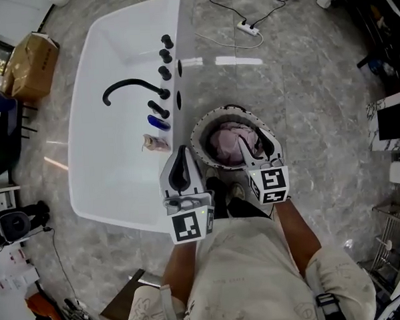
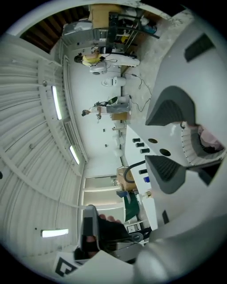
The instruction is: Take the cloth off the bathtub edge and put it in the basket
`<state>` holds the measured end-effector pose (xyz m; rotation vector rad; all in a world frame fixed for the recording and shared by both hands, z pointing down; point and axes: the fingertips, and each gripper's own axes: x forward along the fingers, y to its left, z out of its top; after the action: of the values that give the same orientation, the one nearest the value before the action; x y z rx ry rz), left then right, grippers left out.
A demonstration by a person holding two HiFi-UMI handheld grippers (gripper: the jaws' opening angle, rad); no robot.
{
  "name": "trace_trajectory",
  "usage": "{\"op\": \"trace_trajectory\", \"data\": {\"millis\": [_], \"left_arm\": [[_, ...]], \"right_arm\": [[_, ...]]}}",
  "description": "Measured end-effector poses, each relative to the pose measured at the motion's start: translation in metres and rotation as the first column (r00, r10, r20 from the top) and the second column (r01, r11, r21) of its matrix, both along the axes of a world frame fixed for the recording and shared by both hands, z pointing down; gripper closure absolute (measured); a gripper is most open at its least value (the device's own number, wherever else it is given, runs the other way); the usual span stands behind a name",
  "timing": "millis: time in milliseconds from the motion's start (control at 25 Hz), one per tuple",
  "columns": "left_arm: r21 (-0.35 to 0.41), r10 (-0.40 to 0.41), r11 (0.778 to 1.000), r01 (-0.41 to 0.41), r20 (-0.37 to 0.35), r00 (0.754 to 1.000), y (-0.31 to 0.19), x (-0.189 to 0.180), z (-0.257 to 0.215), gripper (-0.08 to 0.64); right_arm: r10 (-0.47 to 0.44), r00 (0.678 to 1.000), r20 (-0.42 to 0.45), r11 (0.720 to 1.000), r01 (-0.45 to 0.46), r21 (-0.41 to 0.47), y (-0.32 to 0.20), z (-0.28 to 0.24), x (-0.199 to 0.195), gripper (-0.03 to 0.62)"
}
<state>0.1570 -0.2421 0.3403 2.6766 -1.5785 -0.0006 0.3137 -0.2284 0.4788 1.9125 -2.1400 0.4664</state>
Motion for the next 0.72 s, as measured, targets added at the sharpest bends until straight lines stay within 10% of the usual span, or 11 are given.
{"op": "trace_trajectory", "data": {"millis": [720], "left_arm": [[0.034, -0.137, 0.990, 0.137, 0.011, 0.990, 0.029, -0.056, -0.068, 0.557]], "right_arm": [[-0.061, 0.997, -0.042, 0.948, 0.071, 0.310, 0.012, -0.176, -0.011, 0.402]]}}
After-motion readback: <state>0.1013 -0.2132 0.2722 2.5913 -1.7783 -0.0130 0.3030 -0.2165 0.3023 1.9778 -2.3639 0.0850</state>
